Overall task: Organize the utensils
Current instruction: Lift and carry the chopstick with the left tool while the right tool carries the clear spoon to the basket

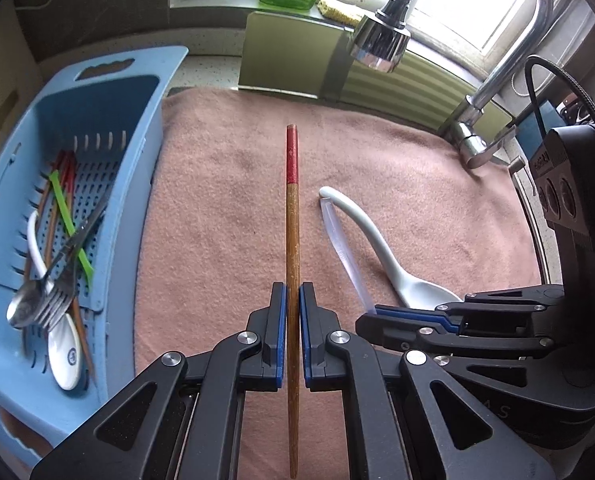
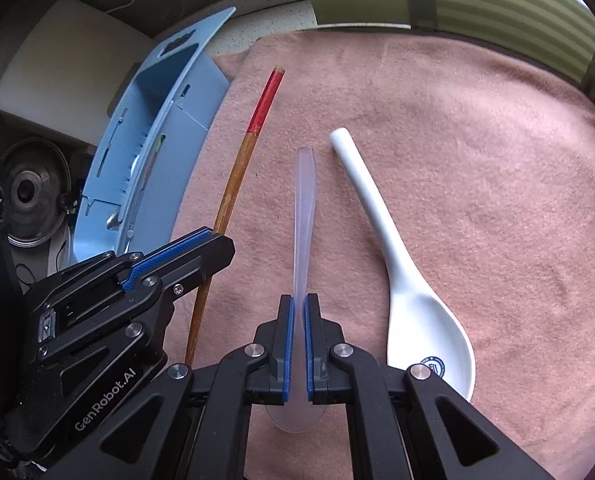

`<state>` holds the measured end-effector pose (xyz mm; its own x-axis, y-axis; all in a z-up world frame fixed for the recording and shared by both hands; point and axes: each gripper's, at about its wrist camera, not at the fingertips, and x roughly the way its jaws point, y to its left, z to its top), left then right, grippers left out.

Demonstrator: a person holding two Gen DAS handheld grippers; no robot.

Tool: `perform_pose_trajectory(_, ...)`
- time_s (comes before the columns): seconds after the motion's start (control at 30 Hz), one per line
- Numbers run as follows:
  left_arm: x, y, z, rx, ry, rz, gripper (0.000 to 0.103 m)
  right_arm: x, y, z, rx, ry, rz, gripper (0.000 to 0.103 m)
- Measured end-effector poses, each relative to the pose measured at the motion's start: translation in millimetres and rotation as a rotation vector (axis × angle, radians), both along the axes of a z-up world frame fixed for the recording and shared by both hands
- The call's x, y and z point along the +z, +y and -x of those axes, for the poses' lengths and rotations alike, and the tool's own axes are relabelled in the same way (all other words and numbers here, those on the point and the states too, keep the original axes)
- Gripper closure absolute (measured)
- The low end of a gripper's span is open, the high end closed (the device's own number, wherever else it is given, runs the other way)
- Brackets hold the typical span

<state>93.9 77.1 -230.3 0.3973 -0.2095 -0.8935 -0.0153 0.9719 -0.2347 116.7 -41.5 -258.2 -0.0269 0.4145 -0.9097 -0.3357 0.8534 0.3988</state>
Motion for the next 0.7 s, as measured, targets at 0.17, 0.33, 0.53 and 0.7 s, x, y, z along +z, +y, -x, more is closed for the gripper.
perform_pose_trajectory(0.17, 14.3, 7.9, -1.8, 0.008, -0.032, 0.011, 0.098, 17.2, -3.3, -0.1, -0.009, -0.025, -0.017, 0.098)
perform_pose_trajectory(0.33, 28.6, 16.2, -4.4, 0.012, -0.062, 0.015, 0.098, 35.6, -2.7, -3.0, -0.022, -0.049, -0.046, 0.098)
perform_pose_trajectory(0.53, 44.6, 36.3, -2.4, 0.035, -0.095, 0.007, 0.098, 54.0, 16.8, -7.9, -0.026, -0.080, -0.075, 0.098)
perform_pose_trajectory(0.7, 53.2, 64.3, 1.0, 0.075, -0.111, -0.005, 0.098, 64.1, 39.6, -14.1, -0.021, -0.094, -0.095, 0.098)
